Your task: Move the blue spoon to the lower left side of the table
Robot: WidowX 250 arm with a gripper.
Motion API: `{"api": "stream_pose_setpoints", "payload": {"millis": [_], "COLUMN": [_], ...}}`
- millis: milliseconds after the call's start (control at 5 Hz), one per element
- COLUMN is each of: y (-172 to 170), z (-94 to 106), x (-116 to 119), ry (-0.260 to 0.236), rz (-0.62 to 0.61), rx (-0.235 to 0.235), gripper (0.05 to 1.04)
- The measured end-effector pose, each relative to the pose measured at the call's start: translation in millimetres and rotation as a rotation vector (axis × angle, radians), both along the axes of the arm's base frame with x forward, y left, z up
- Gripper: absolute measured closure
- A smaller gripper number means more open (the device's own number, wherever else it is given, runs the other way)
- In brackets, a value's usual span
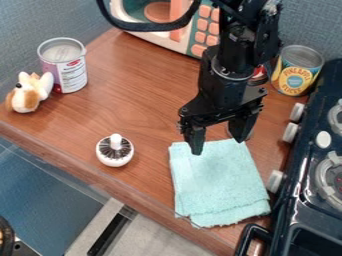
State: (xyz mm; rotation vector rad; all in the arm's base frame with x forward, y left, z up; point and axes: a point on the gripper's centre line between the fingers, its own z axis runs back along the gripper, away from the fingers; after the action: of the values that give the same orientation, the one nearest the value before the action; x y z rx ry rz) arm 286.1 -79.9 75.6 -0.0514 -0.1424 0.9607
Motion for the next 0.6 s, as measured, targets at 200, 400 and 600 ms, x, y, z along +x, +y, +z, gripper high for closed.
{"api": "stream_pose_setpoints", "payload": {"millis": [200, 400, 600], "y": [1, 1, -2], "z": [-8.1, -15.9, -15.6], "x": [-2, 12, 46], "ry": [0.029, 0.056, 0.042], "rz": [-0.004, -0.105, -0.211], "rx": [0.010, 0.036, 0.050], "gripper": [0.083, 0.083, 0.083]}}
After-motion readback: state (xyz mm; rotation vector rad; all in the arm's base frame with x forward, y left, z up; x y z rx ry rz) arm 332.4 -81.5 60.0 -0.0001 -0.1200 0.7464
